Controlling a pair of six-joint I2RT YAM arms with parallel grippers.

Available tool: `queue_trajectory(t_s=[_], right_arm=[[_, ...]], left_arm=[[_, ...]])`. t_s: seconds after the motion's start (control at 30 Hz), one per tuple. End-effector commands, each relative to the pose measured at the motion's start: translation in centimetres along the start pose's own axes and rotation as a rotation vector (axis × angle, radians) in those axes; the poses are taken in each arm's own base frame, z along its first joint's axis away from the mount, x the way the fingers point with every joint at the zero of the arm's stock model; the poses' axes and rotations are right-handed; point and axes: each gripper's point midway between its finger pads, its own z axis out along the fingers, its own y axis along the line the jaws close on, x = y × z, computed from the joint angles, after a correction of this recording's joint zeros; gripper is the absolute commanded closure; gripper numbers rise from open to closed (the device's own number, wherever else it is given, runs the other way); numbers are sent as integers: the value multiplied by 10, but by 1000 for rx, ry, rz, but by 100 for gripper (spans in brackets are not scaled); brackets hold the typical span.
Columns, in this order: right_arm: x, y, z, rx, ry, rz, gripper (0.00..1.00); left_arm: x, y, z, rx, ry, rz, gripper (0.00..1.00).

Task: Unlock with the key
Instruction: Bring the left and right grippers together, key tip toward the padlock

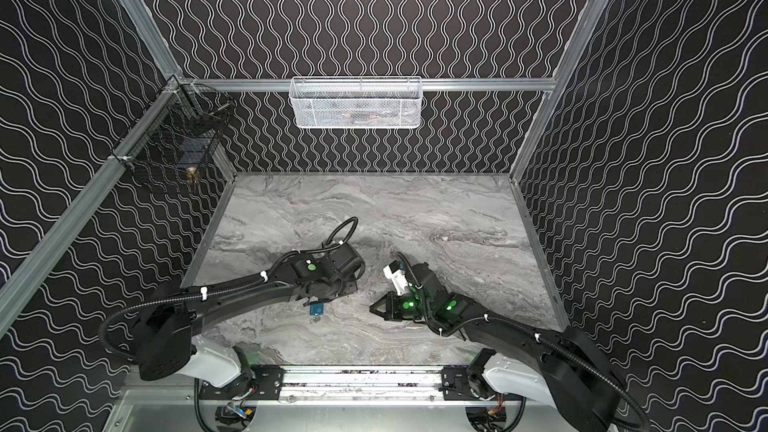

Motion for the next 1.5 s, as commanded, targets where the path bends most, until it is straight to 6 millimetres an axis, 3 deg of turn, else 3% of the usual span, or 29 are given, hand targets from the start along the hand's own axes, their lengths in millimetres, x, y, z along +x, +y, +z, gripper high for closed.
queue_trajectory(t_s=[0.0, 0.27, 0.63, 1.47], right_arm=[[-13, 17, 6, -47, -59, -1, 100], [-22, 28, 27, -80, -79, 4, 100], [-38, 39, 43, -106, -107, -45, 100], [-53, 55, 48, -134, -125, -88, 100]], left_arm=[[-15, 7, -8, -25, -76, -47, 89], [-31, 2, -23, -27, -138, -38, 92], [-36, -9, -32, 26, -150, 4, 96], [-30, -19, -39, 84, -110, 71, 100]])
